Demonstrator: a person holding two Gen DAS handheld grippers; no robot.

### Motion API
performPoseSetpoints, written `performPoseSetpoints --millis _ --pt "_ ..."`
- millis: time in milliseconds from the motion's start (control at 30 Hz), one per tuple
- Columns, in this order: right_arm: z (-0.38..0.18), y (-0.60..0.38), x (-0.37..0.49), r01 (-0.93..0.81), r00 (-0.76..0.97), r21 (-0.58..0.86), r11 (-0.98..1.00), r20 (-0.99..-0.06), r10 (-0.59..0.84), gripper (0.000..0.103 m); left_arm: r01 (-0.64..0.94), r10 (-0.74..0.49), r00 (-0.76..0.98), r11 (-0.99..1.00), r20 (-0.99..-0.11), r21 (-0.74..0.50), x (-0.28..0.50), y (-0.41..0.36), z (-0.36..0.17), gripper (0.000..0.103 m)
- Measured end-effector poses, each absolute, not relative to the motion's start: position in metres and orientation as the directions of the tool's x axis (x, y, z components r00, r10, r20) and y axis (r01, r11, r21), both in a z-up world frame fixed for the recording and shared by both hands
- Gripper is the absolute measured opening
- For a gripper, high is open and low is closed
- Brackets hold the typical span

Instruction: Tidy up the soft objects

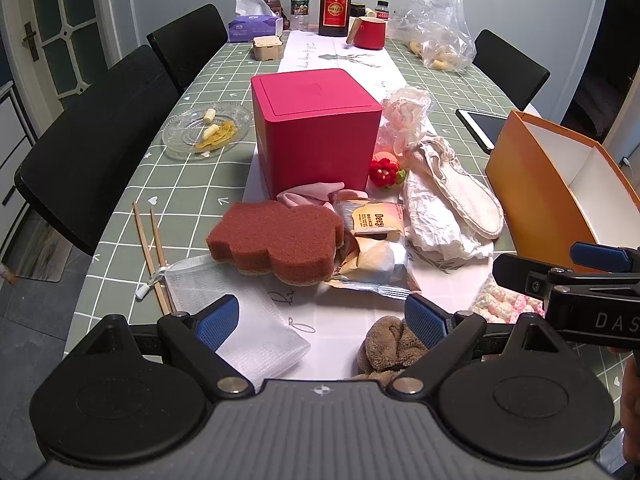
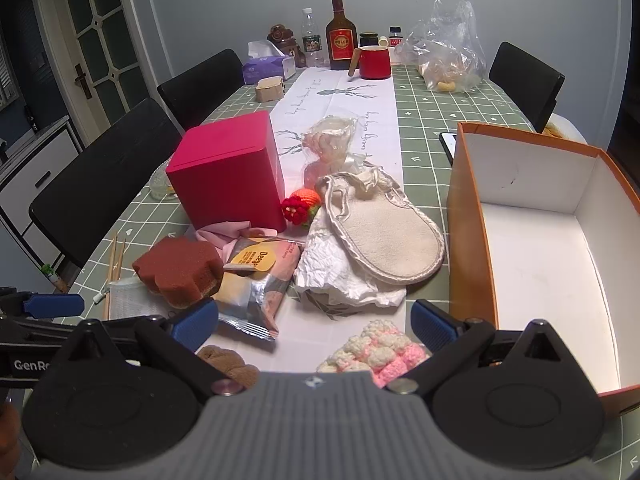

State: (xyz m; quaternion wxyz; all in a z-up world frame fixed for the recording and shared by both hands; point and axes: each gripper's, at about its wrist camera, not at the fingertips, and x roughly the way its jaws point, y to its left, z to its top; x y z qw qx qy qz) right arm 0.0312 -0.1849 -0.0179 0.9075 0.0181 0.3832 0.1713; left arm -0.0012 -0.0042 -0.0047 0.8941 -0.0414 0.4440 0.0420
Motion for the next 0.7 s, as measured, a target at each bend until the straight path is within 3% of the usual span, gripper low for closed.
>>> performPoseSetpoints --millis 700 --pt "-0.0174 -0.1849 0.0308 -0.297 0.649 0.164 0.941 -0.688 0.324 0.1 -0.111 0.036 0.6 0.993 -0.799 -0.038 -0.0015 -0.0049 -0.0056 0.103"
